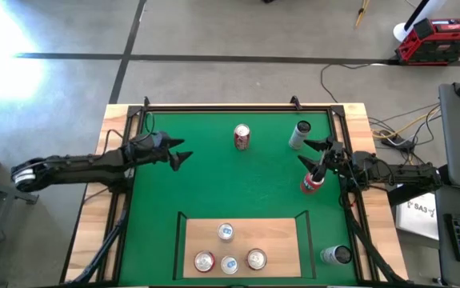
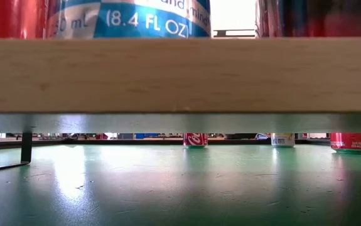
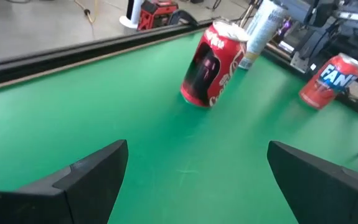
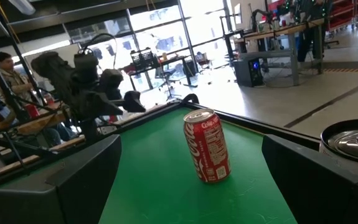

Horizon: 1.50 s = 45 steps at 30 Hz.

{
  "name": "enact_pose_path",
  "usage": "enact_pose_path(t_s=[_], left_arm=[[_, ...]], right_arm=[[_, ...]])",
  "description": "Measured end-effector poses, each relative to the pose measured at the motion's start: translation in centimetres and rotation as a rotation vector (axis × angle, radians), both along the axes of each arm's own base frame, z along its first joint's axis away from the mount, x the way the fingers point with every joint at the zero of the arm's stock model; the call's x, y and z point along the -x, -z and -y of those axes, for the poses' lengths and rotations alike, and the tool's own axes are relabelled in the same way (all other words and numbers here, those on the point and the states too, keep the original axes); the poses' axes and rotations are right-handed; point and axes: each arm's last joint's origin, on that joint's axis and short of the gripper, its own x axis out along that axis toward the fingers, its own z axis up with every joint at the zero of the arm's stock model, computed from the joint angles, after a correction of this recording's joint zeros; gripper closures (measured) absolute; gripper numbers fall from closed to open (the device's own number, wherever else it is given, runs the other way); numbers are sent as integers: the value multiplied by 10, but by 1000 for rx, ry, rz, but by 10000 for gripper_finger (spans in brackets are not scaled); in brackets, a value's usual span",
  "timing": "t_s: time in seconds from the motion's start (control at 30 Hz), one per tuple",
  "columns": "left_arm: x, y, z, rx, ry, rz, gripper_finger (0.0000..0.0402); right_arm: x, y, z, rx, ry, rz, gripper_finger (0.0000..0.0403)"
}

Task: Place canned beverage on shelf
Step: Move the orange soda can to the center of the table

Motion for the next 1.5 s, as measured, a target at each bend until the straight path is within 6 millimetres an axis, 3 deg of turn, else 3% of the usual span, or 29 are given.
enact_pose_path(t_s=[0.4, 0.7, 1.0, 1.5], left_arm=[[28, -5, 11, 3, -29, -30, 32], [43, 18, 18, -30, -27, 50, 32], [49, 8, 19, -173, -22, 131, 32], [52, -13, 21, -214, -29, 220, 32]], right_arm=[[0, 0, 0, 0, 0, 0, 22], [0, 0, 0, 0, 0, -1, 22], [0, 0, 0, 0, 0, -1, 22], [0, 0, 0, 0, 0, -1, 22]])
